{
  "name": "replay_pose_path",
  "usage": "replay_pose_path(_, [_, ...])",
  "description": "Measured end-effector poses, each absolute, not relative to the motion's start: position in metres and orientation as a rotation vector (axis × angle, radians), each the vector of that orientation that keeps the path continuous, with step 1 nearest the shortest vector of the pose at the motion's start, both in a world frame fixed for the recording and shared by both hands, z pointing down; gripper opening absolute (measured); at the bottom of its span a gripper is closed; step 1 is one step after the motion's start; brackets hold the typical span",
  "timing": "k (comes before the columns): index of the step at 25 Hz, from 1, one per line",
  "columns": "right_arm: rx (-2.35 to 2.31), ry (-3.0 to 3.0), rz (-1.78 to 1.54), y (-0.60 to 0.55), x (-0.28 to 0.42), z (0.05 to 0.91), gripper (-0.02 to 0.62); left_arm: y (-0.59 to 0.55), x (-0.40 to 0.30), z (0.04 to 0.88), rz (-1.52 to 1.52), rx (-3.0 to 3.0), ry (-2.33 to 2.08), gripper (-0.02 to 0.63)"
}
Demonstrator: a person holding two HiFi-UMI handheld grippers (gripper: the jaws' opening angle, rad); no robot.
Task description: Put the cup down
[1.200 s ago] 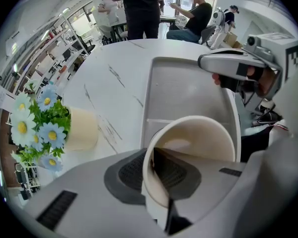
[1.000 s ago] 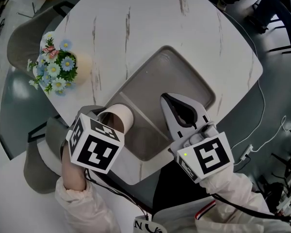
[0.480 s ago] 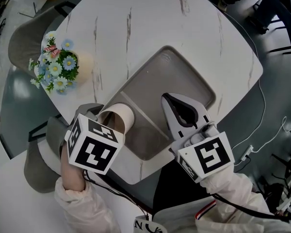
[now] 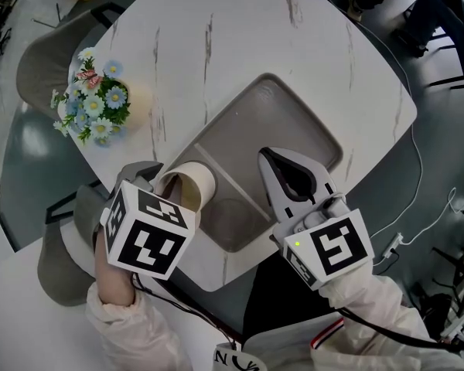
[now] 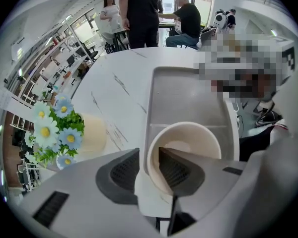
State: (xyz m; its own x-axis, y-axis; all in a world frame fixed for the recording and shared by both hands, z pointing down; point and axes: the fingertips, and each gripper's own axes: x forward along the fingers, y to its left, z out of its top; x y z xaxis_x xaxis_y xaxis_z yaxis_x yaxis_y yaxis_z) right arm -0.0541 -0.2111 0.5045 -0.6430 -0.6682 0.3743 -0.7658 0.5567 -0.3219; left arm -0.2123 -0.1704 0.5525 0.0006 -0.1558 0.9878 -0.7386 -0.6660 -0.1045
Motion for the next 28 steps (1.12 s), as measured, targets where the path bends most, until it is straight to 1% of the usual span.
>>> replay_pose_path(16, [1.207,-2.606,0.592,-0.197,-0.051,0.457,0.003,-0.165,-0.207,0.509,1.681,1.901,-1.015,0.107])
replay_pose_path(28, [1.143,-2.656,0.449,-0.161,-0.060,0.385,0.004,-0.122,-0.207,0.447,1.540,1.969,-1.120,0.106])
